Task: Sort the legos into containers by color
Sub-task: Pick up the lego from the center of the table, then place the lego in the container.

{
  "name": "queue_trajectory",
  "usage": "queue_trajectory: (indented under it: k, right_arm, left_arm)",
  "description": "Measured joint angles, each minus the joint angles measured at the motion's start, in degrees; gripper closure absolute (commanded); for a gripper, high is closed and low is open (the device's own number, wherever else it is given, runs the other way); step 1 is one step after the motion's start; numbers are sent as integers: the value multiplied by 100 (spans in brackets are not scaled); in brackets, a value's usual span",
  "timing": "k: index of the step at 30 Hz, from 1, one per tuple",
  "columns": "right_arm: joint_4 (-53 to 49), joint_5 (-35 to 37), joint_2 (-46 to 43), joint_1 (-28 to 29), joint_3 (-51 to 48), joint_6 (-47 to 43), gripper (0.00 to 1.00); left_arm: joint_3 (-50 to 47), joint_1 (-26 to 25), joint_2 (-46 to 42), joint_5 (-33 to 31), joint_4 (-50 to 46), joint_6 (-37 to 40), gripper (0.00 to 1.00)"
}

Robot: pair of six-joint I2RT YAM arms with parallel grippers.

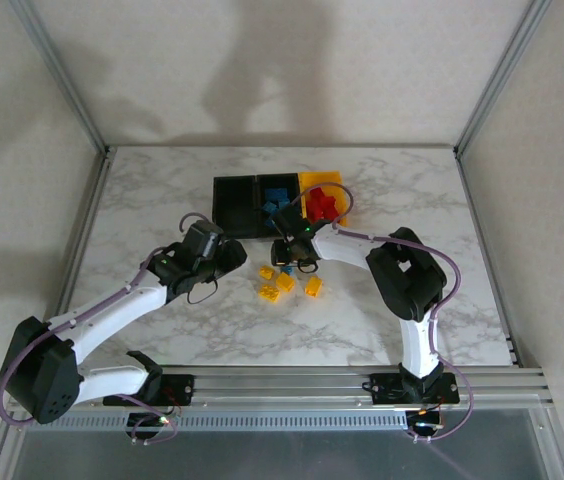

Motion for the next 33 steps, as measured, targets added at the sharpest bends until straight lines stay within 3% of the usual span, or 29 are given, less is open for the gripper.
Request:
queue_trajectory:
  k: [4,11,21,33]
  right_arm:
    - [-13,7,0,17,42,-48,68]
    - [-278,170,-13,44,258,-155,69]
    - [-634,468,-79,-48,1460,-463,69]
    - [-938,686,1388,-669,3672,-750,67]
  left_arm:
    - [0,0,0,-2,4,-15,39]
    - [-79,11,-7,-2,33,-20,39]
    - [-195,37,-136,42,107,-188,38]
    - [-269,70,-354,39,125,-275,38]
